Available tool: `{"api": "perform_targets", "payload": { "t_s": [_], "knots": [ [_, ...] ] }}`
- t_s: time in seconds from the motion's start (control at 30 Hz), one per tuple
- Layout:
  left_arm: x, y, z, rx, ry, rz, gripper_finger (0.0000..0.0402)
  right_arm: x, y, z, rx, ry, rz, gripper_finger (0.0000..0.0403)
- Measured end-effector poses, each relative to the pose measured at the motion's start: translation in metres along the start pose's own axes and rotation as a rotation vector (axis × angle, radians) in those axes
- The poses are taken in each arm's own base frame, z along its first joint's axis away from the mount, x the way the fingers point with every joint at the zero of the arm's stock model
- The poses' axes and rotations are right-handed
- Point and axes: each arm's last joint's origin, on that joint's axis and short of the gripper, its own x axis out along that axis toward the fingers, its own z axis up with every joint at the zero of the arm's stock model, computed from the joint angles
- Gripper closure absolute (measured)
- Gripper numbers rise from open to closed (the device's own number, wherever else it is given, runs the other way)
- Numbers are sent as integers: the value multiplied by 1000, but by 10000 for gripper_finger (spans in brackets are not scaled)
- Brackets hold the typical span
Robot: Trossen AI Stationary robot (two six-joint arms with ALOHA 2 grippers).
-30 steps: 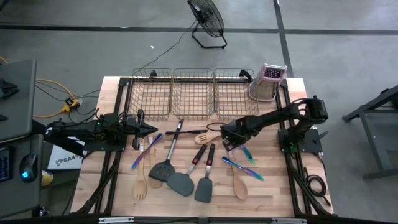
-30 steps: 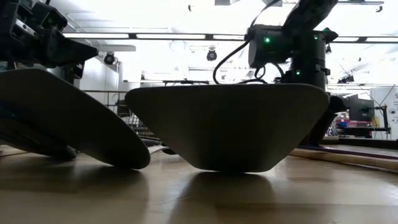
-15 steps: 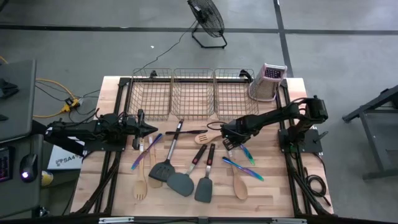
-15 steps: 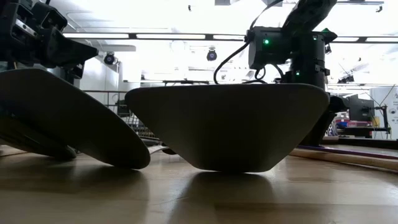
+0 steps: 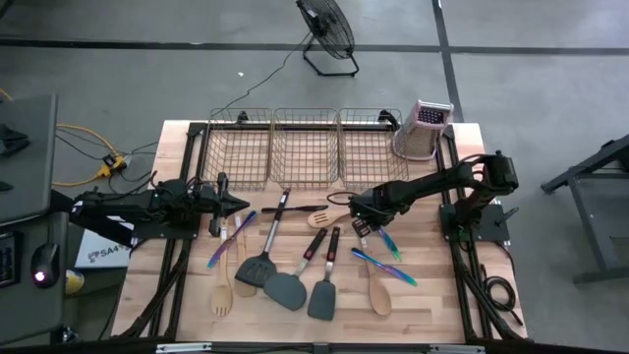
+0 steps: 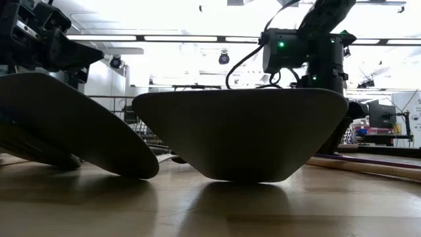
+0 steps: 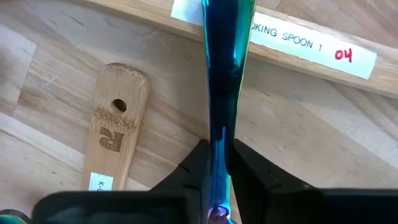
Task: Pick & Place Kitchen Items
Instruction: Put the top right blue knife into the right wire basket
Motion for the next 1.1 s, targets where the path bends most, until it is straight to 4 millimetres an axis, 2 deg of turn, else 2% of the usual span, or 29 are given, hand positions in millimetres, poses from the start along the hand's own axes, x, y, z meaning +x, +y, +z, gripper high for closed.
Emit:
{"api": "perform_targets", "payload": {
  "t_s": [0.3,0.57,0.67,0.83,1.1],
  "knots": [
    [0,0,0,0,0,0,398,-2,0,-1,0,5,16,368],
    [0,0,0,0,0,0,398,-24,-4,-3,6,-5,97,370],
    [0,0,0,0,-1,0,398,-39,-4,-3,7,-20,155,370],
    [0,0,0,0,0,0,398,-77,-1,2,10,-101,272,370],
    [0,0,0,0,0,0,398,-144,1,26,32,-333,382,370]
  ]
}}
